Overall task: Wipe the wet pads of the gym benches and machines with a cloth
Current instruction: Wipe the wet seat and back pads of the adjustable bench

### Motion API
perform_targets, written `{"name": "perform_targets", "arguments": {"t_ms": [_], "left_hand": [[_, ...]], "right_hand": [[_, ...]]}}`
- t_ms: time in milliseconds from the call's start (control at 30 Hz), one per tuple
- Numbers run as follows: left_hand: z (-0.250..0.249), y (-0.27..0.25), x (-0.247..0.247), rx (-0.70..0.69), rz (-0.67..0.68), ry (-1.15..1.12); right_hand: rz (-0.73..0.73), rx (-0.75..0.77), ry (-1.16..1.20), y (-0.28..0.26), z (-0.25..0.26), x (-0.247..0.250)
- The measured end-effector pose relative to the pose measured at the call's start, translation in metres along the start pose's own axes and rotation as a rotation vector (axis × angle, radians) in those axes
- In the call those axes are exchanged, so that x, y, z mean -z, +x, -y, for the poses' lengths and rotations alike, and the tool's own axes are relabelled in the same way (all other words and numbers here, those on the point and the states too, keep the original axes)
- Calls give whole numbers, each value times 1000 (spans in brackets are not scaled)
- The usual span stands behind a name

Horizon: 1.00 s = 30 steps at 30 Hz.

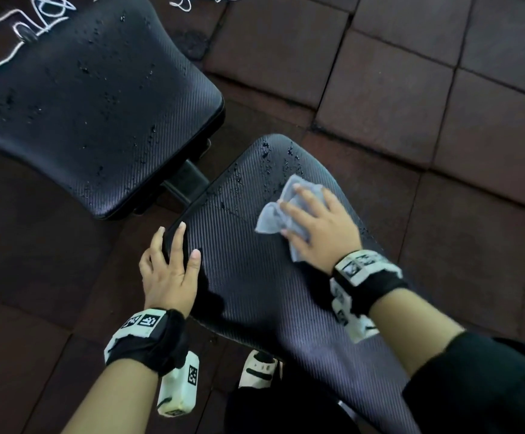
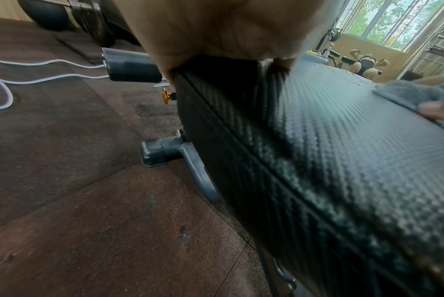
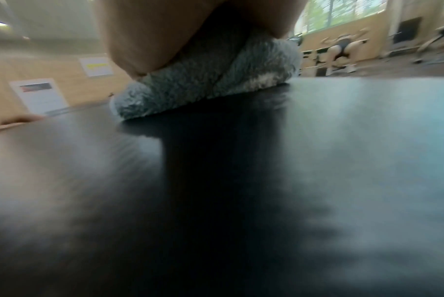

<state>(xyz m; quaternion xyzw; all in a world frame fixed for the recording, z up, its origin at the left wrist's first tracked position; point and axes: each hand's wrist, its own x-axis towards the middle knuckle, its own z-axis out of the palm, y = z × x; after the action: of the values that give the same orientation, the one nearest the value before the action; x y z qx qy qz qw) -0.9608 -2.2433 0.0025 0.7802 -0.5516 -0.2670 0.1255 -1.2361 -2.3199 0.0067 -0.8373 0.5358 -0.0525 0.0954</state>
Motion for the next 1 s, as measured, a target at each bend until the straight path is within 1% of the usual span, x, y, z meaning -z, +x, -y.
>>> {"name": "perform_targets", "arguments": {"t_ms": [67,133,167,200,267,367,433,533,600,667,767,833,933,1000], "left_hand": [[1,0,-1,7,11,-3],[3,0,-2,0,4,12],[3,1,-3,-9,-7,24],[3,1,-3,-14,-17,31],[3,1,-3,-12,-18,35],[3,1,-4,-5,-14,38],[3,1,-4,-8,-17,38],[3,1,-4,-3,-13,37],[4,1,-4,2,-16,25],[4,1,-3,4,-11,15],[4,1,-3,1,-2,25],[4,1,-3,2,-3,26],[3,1,-3,2,-2,24],[3,1,-3,-6,-12,28]], "right_hand": [[-53,-95,22,-8,-35,5],[-70,-227,76,-34,-55,9],[-81,-264,95,-51,-60,11],[-95,-274,101,-68,-60,12],[-117,-243,69,-98,-48,13],[-119,-143,44,-118,-6,5],[-94,-62,81,-109,27,-2],[-49,46,89,-69,58,-10],[-37,77,78,-36,57,-12],[-36,79,59,-8,40,-13],[-55,40,37,16,-2,-8],[-78,-29,45,13,-28,-2],[-89,-214,88,-22,-48,6],[-76,-296,101,-55,-48,8]]}}
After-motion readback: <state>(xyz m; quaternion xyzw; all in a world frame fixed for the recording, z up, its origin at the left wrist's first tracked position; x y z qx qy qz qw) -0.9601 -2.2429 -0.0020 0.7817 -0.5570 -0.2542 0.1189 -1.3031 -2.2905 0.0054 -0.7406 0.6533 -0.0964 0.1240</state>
